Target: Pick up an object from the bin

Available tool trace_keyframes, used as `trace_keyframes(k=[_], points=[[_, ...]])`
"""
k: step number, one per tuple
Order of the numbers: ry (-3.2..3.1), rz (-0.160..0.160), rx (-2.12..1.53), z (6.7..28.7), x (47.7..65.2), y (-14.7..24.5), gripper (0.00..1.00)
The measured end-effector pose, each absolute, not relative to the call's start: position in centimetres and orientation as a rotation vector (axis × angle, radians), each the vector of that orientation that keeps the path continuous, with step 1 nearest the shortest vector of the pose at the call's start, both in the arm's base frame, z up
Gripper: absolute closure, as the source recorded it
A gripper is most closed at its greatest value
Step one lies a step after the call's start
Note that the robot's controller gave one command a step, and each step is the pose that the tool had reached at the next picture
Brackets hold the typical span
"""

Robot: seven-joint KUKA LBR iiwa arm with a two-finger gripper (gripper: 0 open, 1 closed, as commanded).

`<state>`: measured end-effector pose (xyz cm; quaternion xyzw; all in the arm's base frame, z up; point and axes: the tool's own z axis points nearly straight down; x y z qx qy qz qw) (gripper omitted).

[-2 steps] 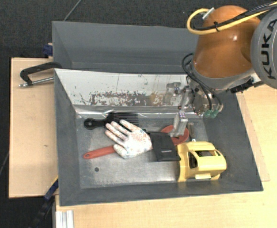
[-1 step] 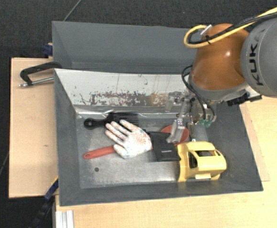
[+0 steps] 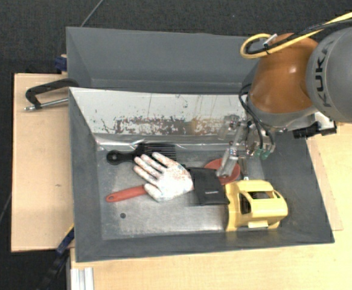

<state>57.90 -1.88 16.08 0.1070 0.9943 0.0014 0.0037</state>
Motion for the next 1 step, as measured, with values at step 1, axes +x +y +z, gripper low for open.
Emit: trace_keyframes(k=[1], points=[[3.09, 0.006, 0.545, 13.98, 58.34, -1.65, 0.0]])
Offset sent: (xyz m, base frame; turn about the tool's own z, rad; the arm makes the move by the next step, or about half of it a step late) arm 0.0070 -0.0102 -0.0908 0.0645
